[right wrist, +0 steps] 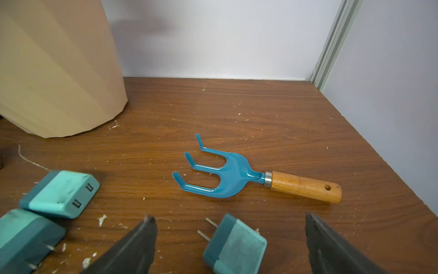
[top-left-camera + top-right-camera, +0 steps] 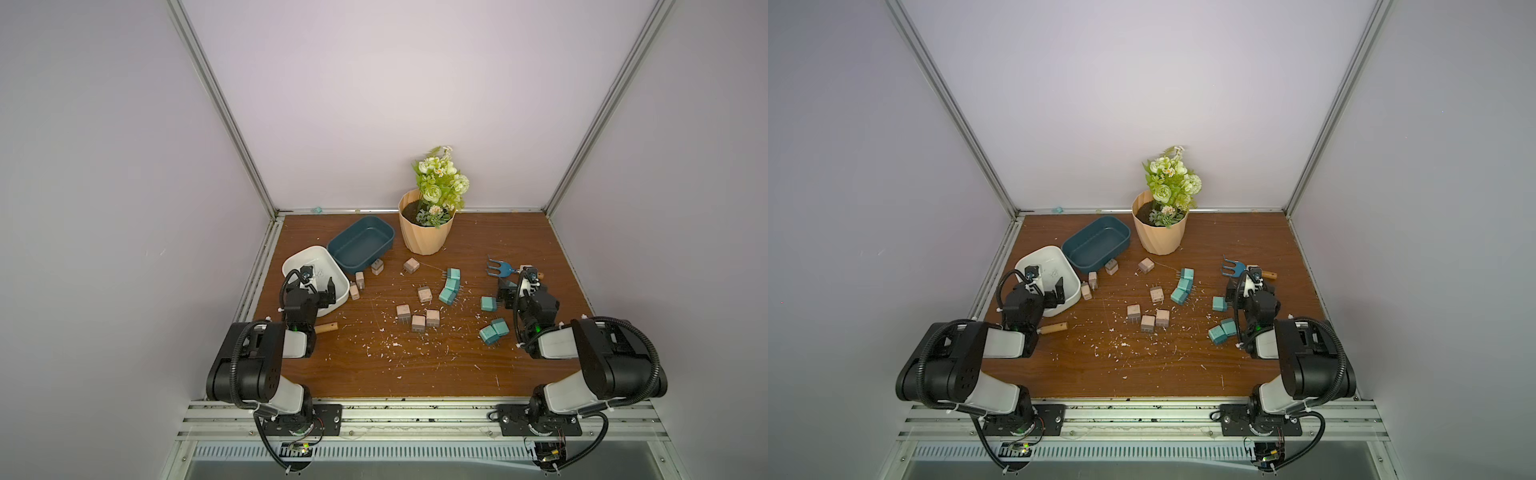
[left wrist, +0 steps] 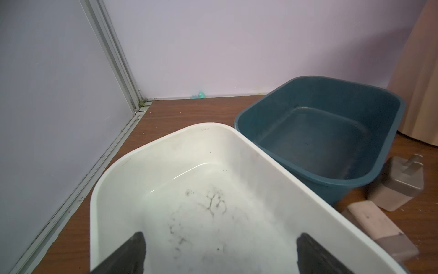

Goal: Place the plugs by color into the storage box
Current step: Adjust the storage box at the center of the board.

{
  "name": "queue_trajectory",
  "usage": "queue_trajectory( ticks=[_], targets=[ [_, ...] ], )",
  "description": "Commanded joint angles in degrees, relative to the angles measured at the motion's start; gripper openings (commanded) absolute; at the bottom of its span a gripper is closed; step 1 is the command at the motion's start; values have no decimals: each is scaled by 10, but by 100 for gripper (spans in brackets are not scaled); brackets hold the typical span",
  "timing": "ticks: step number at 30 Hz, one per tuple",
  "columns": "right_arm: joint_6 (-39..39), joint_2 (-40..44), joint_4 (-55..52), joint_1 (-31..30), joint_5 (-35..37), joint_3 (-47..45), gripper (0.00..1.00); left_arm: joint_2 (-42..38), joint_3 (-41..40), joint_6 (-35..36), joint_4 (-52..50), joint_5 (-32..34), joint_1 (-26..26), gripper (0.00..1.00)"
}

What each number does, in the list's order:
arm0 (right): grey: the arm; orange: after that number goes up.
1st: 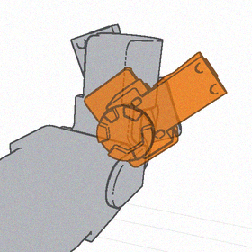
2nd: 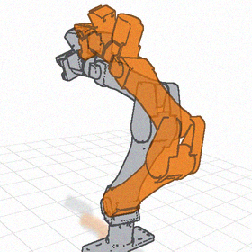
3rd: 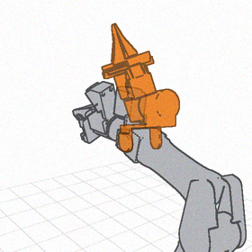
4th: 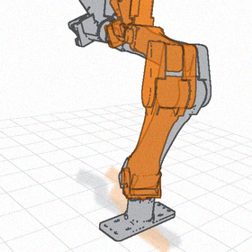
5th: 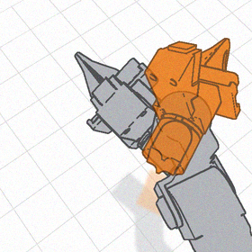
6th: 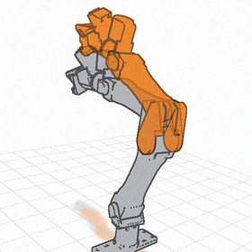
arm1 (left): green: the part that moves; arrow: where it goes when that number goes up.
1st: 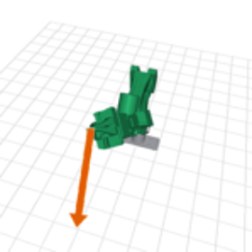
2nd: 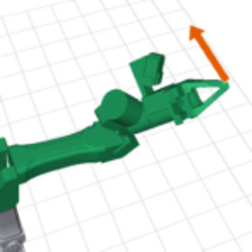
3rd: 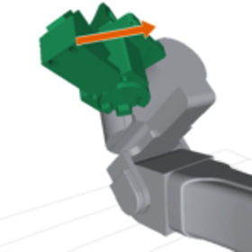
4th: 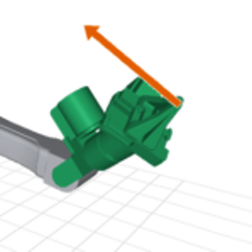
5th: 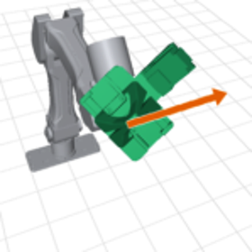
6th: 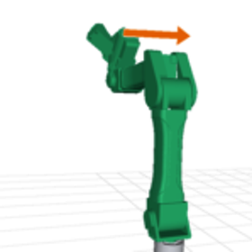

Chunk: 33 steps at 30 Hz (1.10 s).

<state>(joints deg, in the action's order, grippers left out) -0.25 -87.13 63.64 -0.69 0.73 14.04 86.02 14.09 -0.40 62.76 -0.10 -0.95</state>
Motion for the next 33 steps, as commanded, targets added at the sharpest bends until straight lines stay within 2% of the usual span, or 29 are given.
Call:
queue_trajectory(
  ticks=[1, 24, 26, 28, 29, 30, 31, 33],
  targets=[
    [-8, 6, 42, -2, -13, 7, 100, 0, 7, 6, 19, -5, 2, 100],
    [-11, 6, 33, -2, -21, 12, 99, -3, 14, -1, 8, 6, 0, 100],
    [-12, 6, 35, -2, -21, 11, 100, -17, 44, -18, -54, 53, 2, 100],
    [-10, 11, 28, -4, -8, 14, 99, -23, 126, -89, -219, 178, -5, 100],
    [-8, 19, 0, -7, 6, 26, 100, -18, 156, -108, -270, 168, -28, 100],
    [-3, 30, -69, -11, 25, 59, 100, -16, 167, -135, -287, 165, -46, 100],
    [5, 40, -155, -12, 35, 103, 100, -10, 184, -164, -320, 200, -50, 100],
    [20, 46, -284, -13, 36, 174, 100, 9, 264, -178, -456, 228, -52, 100]
  ],
)
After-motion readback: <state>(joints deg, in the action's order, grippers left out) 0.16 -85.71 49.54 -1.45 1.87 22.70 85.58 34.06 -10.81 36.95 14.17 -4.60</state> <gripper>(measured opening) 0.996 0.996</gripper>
